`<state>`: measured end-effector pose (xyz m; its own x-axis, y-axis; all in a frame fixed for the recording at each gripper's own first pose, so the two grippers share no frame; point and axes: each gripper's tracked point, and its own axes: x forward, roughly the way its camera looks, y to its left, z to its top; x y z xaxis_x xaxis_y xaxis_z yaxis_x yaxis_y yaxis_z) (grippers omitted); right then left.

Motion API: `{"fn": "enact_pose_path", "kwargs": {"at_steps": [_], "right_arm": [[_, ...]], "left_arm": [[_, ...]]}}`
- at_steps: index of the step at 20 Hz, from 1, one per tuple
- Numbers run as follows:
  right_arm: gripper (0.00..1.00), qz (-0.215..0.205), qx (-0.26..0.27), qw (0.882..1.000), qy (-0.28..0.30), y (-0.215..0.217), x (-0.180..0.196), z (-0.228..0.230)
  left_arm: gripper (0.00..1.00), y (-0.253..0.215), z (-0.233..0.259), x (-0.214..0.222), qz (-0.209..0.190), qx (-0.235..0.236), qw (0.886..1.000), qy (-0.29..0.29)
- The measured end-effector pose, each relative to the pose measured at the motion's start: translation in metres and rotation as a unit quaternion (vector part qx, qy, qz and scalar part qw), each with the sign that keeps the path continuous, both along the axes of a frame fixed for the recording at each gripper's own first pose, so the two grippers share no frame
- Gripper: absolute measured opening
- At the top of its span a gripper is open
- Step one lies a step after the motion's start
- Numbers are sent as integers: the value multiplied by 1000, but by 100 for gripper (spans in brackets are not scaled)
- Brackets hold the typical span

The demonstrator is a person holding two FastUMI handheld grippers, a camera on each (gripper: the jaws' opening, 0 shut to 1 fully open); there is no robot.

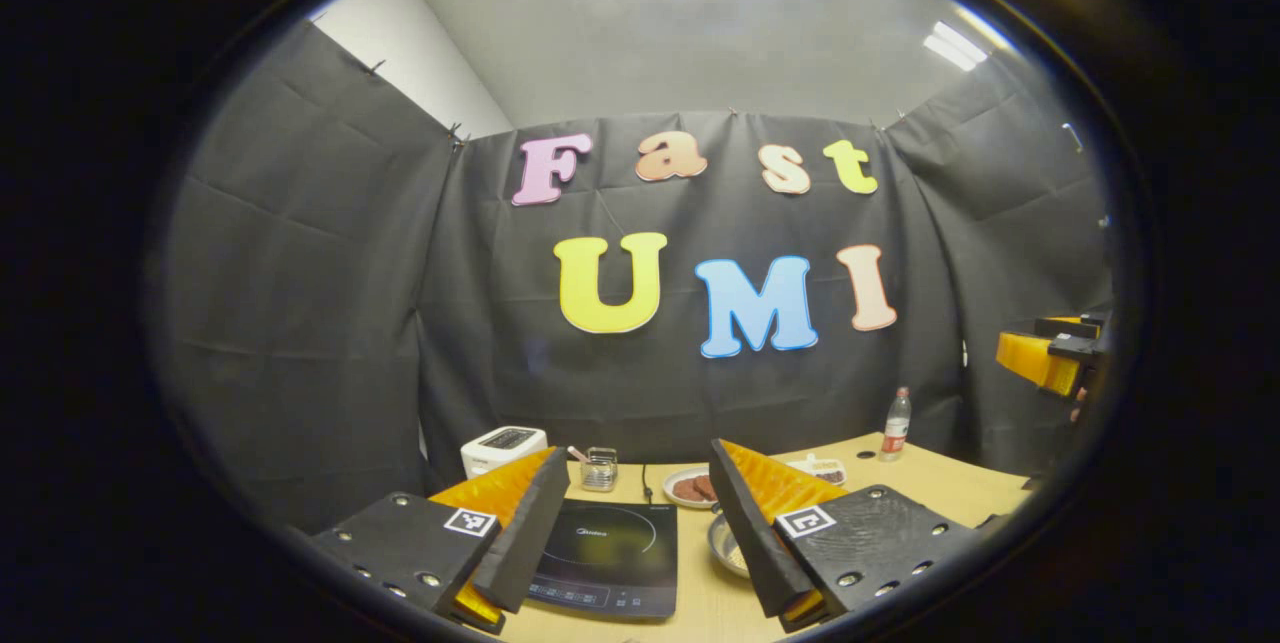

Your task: First push the handle of the pot to place it horizontally, then grasp the pot with both hands and set it on the induction cooktop.

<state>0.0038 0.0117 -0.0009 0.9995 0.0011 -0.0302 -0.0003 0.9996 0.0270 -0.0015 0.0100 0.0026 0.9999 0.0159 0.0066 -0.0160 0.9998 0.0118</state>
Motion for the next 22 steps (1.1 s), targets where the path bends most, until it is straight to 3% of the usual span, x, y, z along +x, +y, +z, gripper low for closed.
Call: {"fn": "enact_pose_path", "kwargs": {"at_steps": [2, 4, 5, 9, 12, 14, 15, 16, 17, 18, 22], "right_arm": [[96, 5, 1, 1000, 4, 2, 0, -3], [88, 9, 2, 1000, 6, 5, 0, -3], [76, 11, 3, 1000, 6, 6, -1, -3], [49, 10, 5, 1000, 9, 7, -1, -4], [43, 15, 6, 1000, 24, 14, 2, -15], [7, 15, 13, 999, 28, 14, 3, -13], [7, 15, 12, 999, 31, 17, -5, -16], [0, 10, 9, 999, 30, 15, 2, -18], [6, 33, 10, 999, 32, 26, -1, -16], [2, 50, 8, 998, 40, 36, 3, -22], [2, 76, 1, 996, 56, 58, 0, -30]], "left_arm": [[86, 1, -2, -1, 1, -1, 1000, 2], [84, 1, -3, 0, 1, -1, 1000, 3], [84, 3, -4, 0, 2, -1, 1000, 3], [84, 4, -1, -1, 2, 1, 1000, 0], [86, 5, -2, 0, 2, 0, 1000, 0], [84, 12, -2, 0, 7, 3, 1000, -2], [84, 17, -2, 1, 10, 4, 1000, -4], [86, 19, -2, 1, 11, 3, 1000, -3], [84, 24, -3, 2, 13, 3, 1000, -4], [84, 27, -2, 3, 14, 3, 1000, -4], [86, 45, -4, 8, 17, 2, 1000, -5]]}}
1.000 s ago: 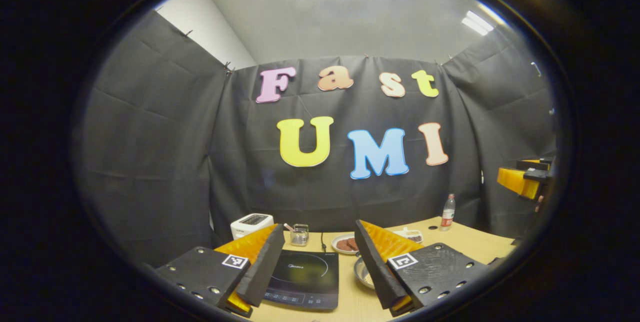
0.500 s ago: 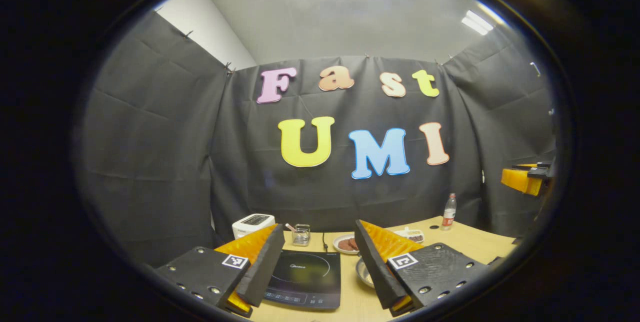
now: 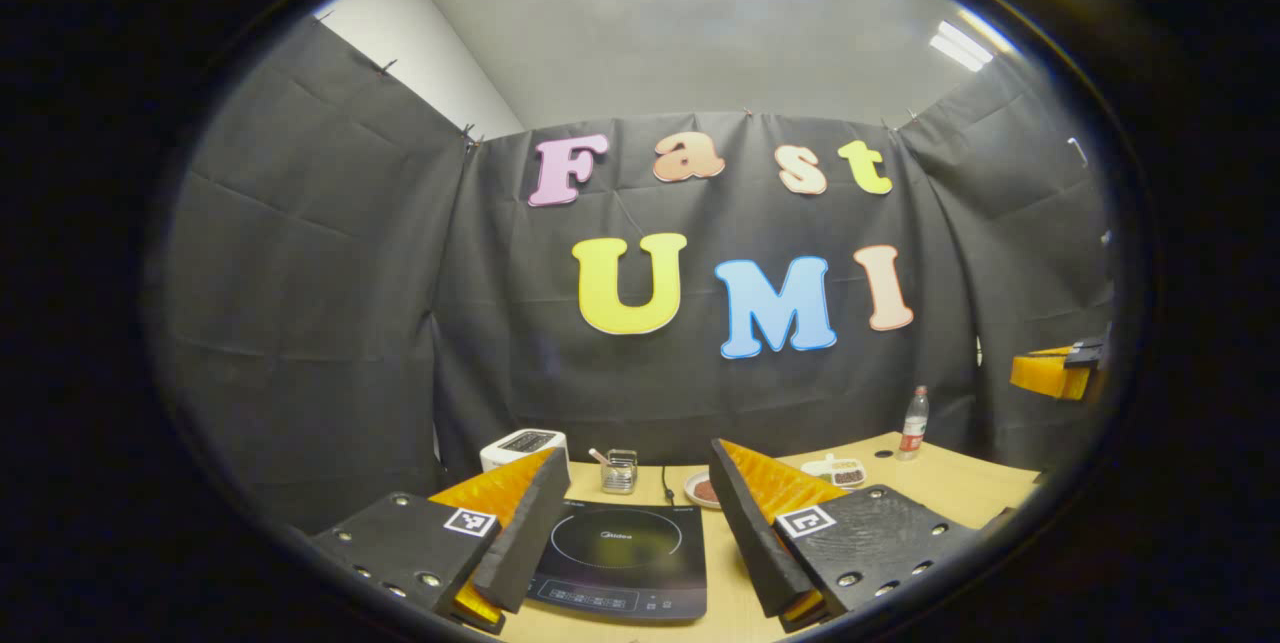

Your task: First push the handle of the pot to place it horizontally, then grasp the pot with both hands and set it on the induction cooktop.

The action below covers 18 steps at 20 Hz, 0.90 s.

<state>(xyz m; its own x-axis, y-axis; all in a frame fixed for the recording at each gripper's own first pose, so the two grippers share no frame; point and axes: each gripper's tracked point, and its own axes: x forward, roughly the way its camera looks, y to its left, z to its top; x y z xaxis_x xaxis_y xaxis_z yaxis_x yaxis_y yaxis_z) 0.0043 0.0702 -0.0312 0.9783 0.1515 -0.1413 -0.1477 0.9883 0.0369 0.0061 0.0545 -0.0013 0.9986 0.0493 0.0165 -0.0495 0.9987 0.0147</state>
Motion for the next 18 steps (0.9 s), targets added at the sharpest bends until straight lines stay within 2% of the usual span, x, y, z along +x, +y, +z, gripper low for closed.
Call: {"fn": "enact_pose_path", "kwargs": {"at_steps": [3, 5, 7, 8, 10, 18], "right_arm": [[0, 18, -2, 1000, 24, 19, -2, -15], [2, 28, 0, 999, 44, 30, -4, -27], [2, 33, 2, 997, 66, 40, -7, -40], [2, 35, 2, 997, 76, 45, -8, -47], [2, 38, -4, 995, 93, 54, -12, -59], [0, 52, -27, 988, 142, 79, -20, -102]], "left_arm": [[84, 9, 1, 2, -7, 4, 1000, -4], [84, 16, -3, 4, -11, 2, 1000, -4], [84, 25, -10, 7, -13, -5, 1000, 1], [87, 31, -13, 8, -14, -8, 1000, 3], [84, 40, -15, 10, -17, -11, 1000, 3], [86, 71, -9, 14, -21, -13, 1000, -10]]}}
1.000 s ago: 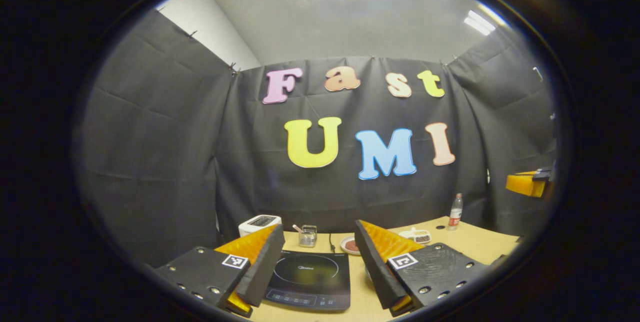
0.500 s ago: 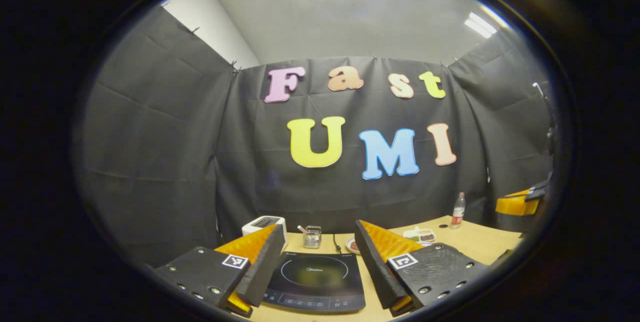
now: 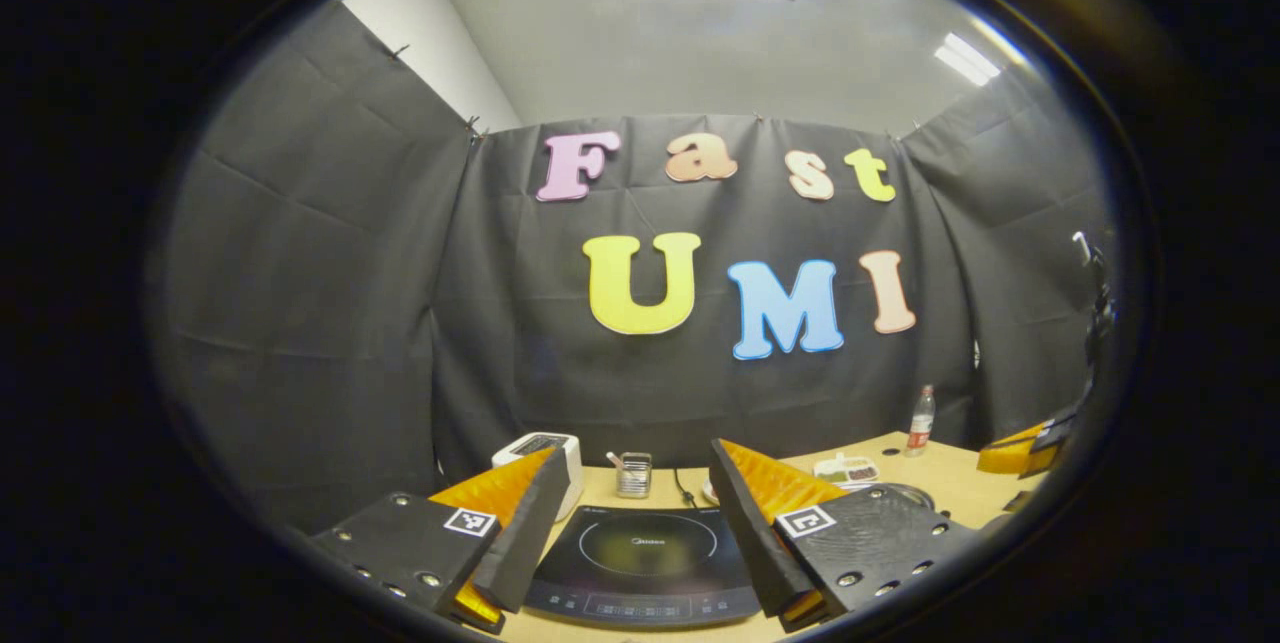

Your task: First push the handle of the pot to place it horizontally, then grasp the pot with both hands and set it on the induction cooktop.

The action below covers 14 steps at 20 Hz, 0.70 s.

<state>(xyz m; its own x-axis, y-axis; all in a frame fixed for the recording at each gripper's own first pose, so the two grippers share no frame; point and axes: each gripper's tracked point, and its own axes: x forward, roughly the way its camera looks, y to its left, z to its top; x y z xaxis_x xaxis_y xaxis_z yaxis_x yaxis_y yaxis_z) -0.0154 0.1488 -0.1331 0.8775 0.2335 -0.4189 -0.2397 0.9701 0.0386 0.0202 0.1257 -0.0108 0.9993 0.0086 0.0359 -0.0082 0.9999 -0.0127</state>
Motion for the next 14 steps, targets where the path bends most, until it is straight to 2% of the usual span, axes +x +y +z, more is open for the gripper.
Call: {"fn": "enact_pose_path", "kwargs": {"at_steps": [7, 14], "right_arm": [[2, 37, -4, 996, 83, 15, -7, -55], [2, 74, -3, 985, 155, 9, -6, -108]], "left_arm": [[84, 0, -5, 3, 4, -3, 1000, 4], [84, -13, -14, 20, 27, -4, 999, 20]]}}
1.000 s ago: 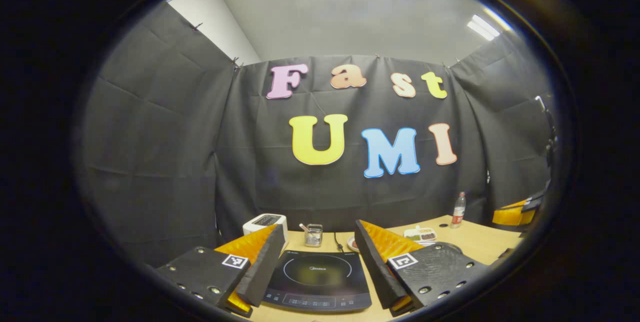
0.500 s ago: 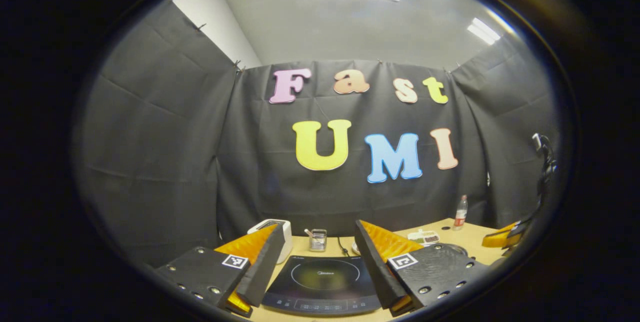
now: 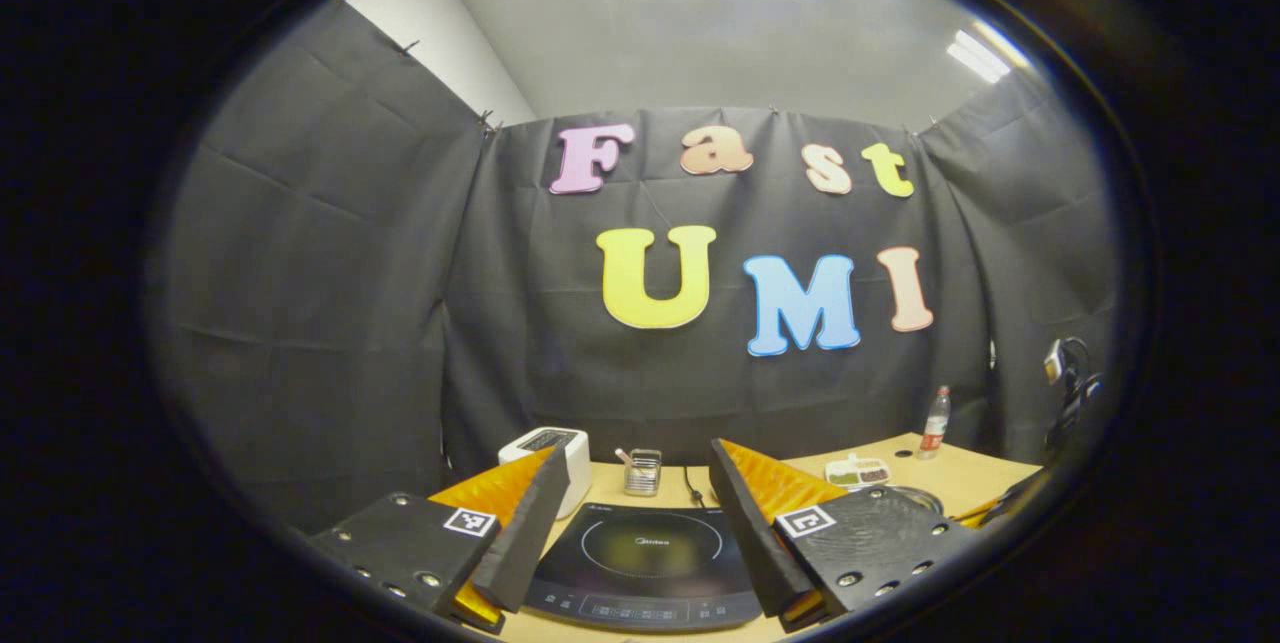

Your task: First push the handle of the pot to place it horizontally, then grasp the pot with both hands and set it on the induction cooktop.

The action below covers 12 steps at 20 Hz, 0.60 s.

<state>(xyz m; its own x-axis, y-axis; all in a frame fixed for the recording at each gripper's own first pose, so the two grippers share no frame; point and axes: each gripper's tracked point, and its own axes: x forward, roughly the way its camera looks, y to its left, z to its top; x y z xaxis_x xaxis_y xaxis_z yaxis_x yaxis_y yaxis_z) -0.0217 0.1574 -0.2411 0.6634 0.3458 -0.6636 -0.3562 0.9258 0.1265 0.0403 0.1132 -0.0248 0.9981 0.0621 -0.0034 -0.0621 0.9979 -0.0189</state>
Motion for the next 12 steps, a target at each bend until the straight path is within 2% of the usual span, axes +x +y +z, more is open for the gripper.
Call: {"fn": "enact_pose_path", "kwargs": {"at_steps": [5, 12], "right_arm": [[2, 16, -6, 999, 51, -14, 1, -35], [2, 21, -12, 994, 103, -33, 6, -68]], "left_arm": [[88, -17, -6, 16, 15, 0, 1000, 11], [86, -44, -12, 33, 22, 5, 1000, 18]]}}
